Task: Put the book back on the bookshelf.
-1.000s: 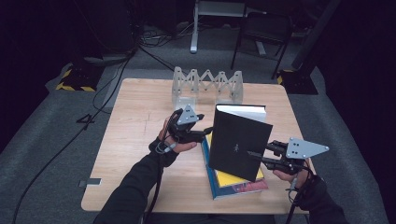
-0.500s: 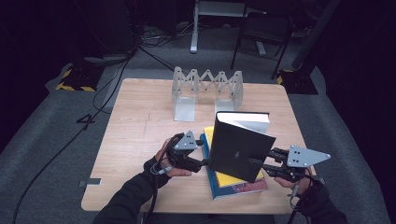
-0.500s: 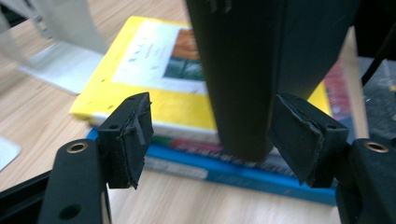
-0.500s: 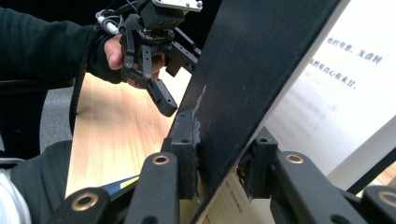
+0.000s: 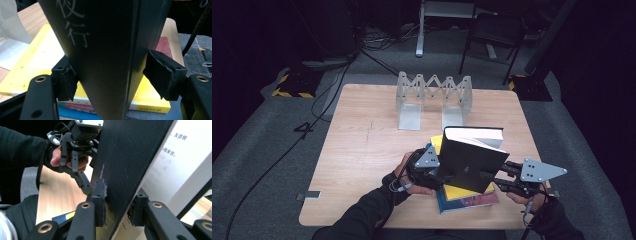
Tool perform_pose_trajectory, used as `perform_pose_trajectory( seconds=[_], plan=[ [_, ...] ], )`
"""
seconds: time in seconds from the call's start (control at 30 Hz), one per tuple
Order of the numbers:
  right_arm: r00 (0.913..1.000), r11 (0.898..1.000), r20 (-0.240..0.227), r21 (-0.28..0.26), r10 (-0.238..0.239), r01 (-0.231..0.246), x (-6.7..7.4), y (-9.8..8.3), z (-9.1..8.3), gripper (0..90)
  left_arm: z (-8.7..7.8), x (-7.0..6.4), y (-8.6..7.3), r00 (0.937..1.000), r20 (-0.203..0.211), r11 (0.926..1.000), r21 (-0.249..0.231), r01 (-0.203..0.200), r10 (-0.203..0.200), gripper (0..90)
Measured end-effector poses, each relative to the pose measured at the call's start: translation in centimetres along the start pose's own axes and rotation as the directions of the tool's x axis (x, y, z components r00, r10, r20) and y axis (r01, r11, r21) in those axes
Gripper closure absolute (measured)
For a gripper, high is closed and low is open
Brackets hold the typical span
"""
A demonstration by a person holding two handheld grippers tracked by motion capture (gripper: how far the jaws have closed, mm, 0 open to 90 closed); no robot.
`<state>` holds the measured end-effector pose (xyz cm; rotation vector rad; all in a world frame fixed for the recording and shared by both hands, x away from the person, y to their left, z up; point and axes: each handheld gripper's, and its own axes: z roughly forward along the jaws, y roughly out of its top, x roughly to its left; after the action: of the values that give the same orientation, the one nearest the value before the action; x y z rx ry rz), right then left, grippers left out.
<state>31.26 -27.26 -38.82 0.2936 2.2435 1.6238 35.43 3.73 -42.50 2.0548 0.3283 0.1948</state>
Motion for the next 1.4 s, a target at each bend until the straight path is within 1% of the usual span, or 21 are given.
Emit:
perform_pose_trajectory(
  seconds=[0.13, 0.27, 0.37, 0.43, 0.47, 0.53, 0.57, 0.6, 0.63, 0.67, 0.7, 0.77, 0.8, 0.83, 0.87, 0.9, 0.97, 1.1, 1.17, 1.3, 1.4],
  plan=[
    [0.9999, 1.0, 0.015, 0.007, -0.002, 0.002, 0.1, -0.2, -0.4, 70.0, -0.1, 0.1, 0.0, 1.0, 0.007, 1.0, -0.007, -0.001, 0.001, 31.0],
    [0.9993, 1.0, 0.037, 0.022, -0.012, 0.011, 0.2, -0.4, -0.8, 66.9, -0.2, 0.1, 0.4, 0.9999, 0.012, 0.9994, -0.034, -0.002, 0.002, 31.1],
    [0.9974, 0.999, 0.072, 0.032, 0.0, -0.002, 0.1, -0.6, -1.1, 59.7, -0.4, 0.1, 0.7, 0.9993, 0.034, 0.9982, -0.059, -0.011, 0.013, 34.4],
    [0.993, 0.999, 0.118, 0.042, -0.009, 0.004, 0.1, -0.8, -1.3, 54.4, -0.5, 0.0, 0.8, 0.9987, 0.041, 0.9976, -0.063, -0.027, 0.03, 38.3],
    [0.9932, 0.999, 0.116, 0.037, -0.012, 0.007, 0.1, -0.9, -1.3, 50.3, -0.6, -0.1, 0.8, 0.998, 0.05, 0.9973, -0.064, -0.036, 0.039, 40.1],
    [0.9921, 0.999, 0.125, 0.032, -0.006, 0.002, -0.1, -1.1, -1.4, 50.1, -0.6, -0.2, 0.9, 0.9979, 0.052, 0.9972, -0.065, -0.035, 0.039, 40.9],
    [0.9876, 0.999, 0.157, 0.032, -0.009, 0.004, -0.2, -1.3, -1.4, 45.4, -0.7, -0.3, 0.9, 0.9975, 0.052, 0.9969, -0.065, -0.045, 0.049, 42.1],
    [0.9876, 0.999, 0.157, 0.032, -0.009, 0.004, -0.2, -1.3, -1.4, 45.4, -0.7, -0.3, 0.9, 0.9975, 0.052, 0.9969, -0.065, -0.045, 0.049, 42.6],
    [0.9859, 1.0, 0.167, 0.028, 0.0, -0.005, -0.3, -1.5, -1.3, 41.8, -0.7, -0.3, 0.9, 0.9973, 0.053, 0.9966, -0.067, -0.048, 0.051, 42.9],
    [0.9859, 1.0, 0.167, 0.028, 0.0, -0.005, -0.3, -1.5, -1.3, 41.8, -0.7, -0.3, 0.9, 0.9972, 0.054, 0.9967, -0.065, -0.048, 0.051, 42.9],
    [0.9844, 1.0, 0.176, 0.031, -0.002, -0.004, -0.4, -1.6, -1.3, 34.5, -0.8, -0.3, 0.9, 0.997, 0.056, 0.9966, -0.065, -0.05, 0.053, 43.5],
    [0.9773, 0.998, 0.212, 0.066, -0.005, -0.01, -0.6, -1.7, -1.2, 32.3, -0.9, -0.6, 0.9, 0.9944, 0.062, 0.9947, -0.062, -0.082, 0.086, 44.6],
    [0.9773, 0.998, 0.212, 0.066, -0.005, -0.01, -0.6, -1.7, -1.2, 32.3, -0.9, -0.6, 0.9, 0.9944, 0.062, 0.9947, -0.062, -0.082, 0.086, 45.3],
    [0.9794, 0.996, 0.199, 0.07, 0.032, -0.047, -0.9, -2.2, -1.1, 26.0, -1.0, -0.8, 0.9, 0.993, 0.064, 0.9938, -0.059, -0.095, 0.099, 46.4],
    [0.9804, 0.995, 0.191, 0.072, 0.047, -0.061, -1.1, -2.3, -1.0, 22.2, -1.1, -1.1, 0.9, 0.991, 0.064, 0.9918, -0.057, -0.115, 0.118, 47.1],
    [0.9824, 0.994, 0.175, 0.076, 0.064, -0.078, -1.2, -2.4, -0.8, 21.2, -1.1, -1.2, 0.9, 0.9902, 0.064, 0.9912, -0.056, -0.12, 0.124, 47.6],
    [0.9862, 0.993, 0.147, 0.078, 0.076, -0.088, -1.1, -2.6, -0.4, 21.1, -1.1, -1.4, 0.9, 0.991, 0.061, 0.9916, -0.058, -0.115, 0.119, 47.9],
    [0.9903, 0.991, 0.119, 0.1, 0.072, -0.084, -0.7, -2.9, 0.7, 24.1, -1.1, -1.2, 0.8, 0.9934, 0.068, 0.9929, -0.081, -0.087, 0.092, 48.3],
    [0.9897, 0.992, 0.13, 0.103, 0.061, -0.075, -0.4, -2.9, 1.1, 22.9, -1.1, -1.2, 0.7, 0.9943, 0.07, 0.9931, -0.091, -0.074, 0.081, 48.2],
    [0.989, 0.992, 0.13, 0.093, 0.072, -0.084, -0.5, -2.9, 1.2, 23.5, -1.0, -1.3, 0.8, 0.9963, 0.065, 0.9914, -0.122, -0.047, 0.055, 47.6],
    [0.9881, 0.992, 0.136, 0.09, 0.073, -0.086, -0.4, -2.9, 1.3, 23.4, -1.0, -1.3, 1.1, 0.9969, 0.059, 0.9893, -0.139, -0.043, 0.052, 45.9]
  ],
)
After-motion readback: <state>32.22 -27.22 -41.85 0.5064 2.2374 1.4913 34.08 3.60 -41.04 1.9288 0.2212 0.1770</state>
